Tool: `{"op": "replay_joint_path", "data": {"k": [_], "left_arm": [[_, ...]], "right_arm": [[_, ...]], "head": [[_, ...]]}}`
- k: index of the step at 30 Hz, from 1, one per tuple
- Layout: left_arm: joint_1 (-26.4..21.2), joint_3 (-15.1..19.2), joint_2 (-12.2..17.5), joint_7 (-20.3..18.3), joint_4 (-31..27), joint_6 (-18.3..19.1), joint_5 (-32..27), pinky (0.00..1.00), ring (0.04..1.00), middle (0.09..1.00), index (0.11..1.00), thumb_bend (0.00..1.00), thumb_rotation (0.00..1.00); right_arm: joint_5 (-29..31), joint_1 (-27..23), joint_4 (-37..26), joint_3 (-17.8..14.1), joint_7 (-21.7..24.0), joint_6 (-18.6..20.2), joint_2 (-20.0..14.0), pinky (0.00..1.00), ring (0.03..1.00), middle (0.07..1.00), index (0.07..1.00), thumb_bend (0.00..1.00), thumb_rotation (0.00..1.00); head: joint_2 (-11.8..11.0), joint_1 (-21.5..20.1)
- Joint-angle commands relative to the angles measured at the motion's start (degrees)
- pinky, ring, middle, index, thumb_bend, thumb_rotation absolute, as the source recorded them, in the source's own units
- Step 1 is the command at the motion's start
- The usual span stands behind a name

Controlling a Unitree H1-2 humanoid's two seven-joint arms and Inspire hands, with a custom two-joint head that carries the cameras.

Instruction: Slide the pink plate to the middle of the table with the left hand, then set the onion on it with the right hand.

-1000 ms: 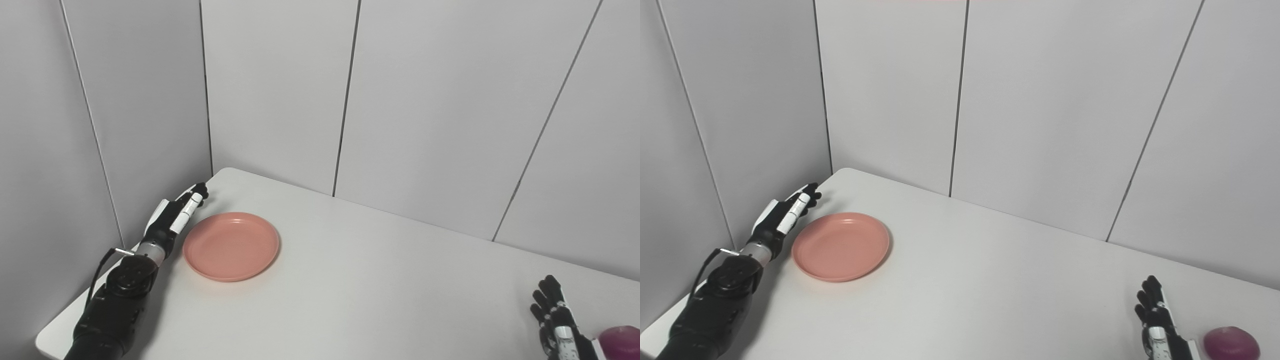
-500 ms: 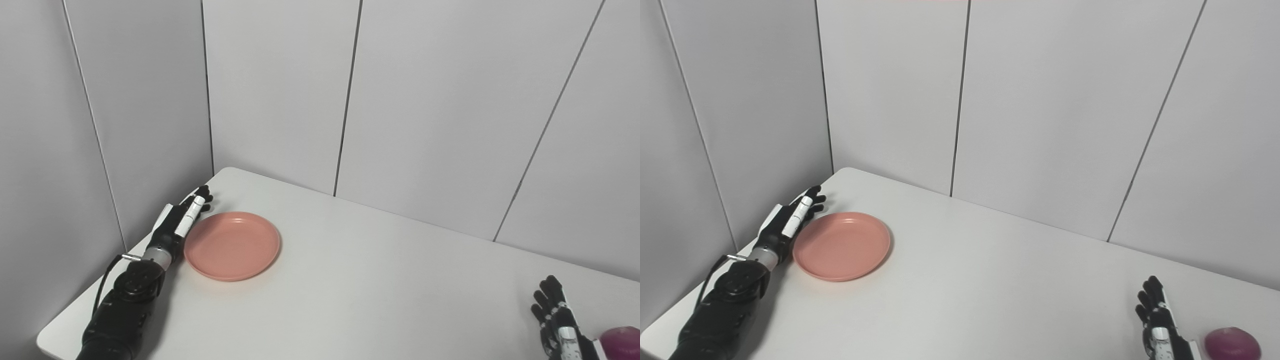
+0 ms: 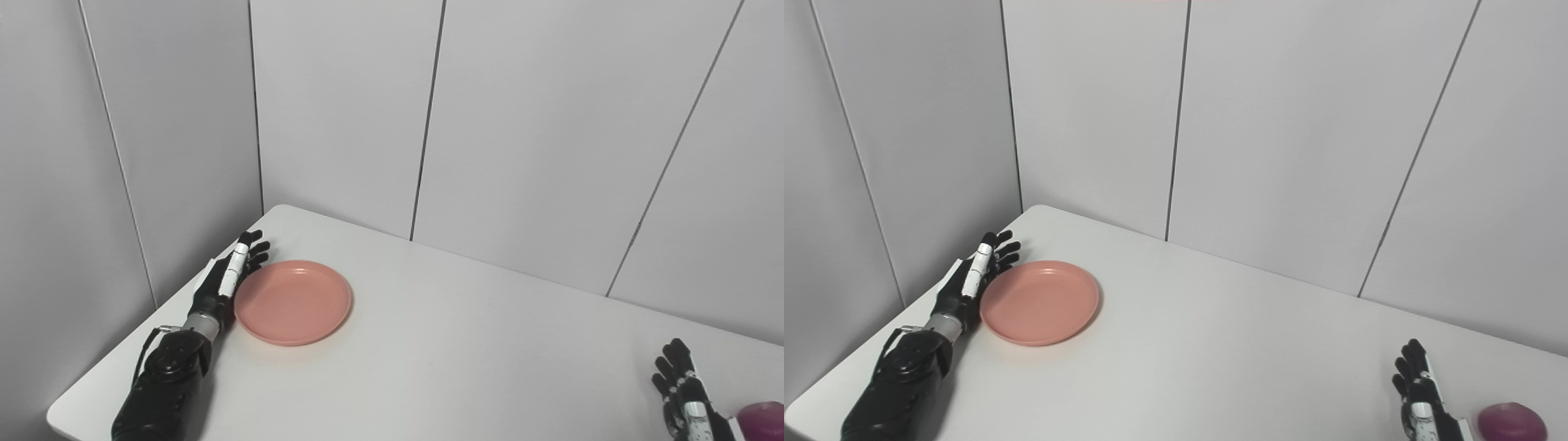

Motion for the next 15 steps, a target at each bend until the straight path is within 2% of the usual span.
{"op": "replay_joint_path", "data": {"k": [1,9,15], "left_arm": [[-1.51,0.43,-0.29,-2.45,-0.66,0.14,-2.39,0.93,0.913,0.905,0.902,0.80,1.00],[-1.66,1.88,-1.61,-4.28,-0.89,1.65,-6.75,0.94,0.916,0.910,0.913,0.82,1.00],[-1.71,1.49,-2.54,-6.07,-1.29,2.26,-7.89,0.95,0.920,0.914,0.918,0.84,1.00]], "right_arm": [[0.41,4.06,2.57,-0.27,0.09,-0.23,0.20,1.00,1.000,1.000,1.000,0.60,0.92],[-0.63,4.06,2.37,-0.15,-0.53,-0.25,0.16,1.00,1.000,0.992,1.000,0.63,0.92],[-0.72,4.03,2.11,-0.12,-0.49,0.02,0.06,1.00,1.000,0.990,1.000,0.63,0.92]], "head": [[0.08,-0.01],[0.28,-0.33],[0.15,-0.32]]}}
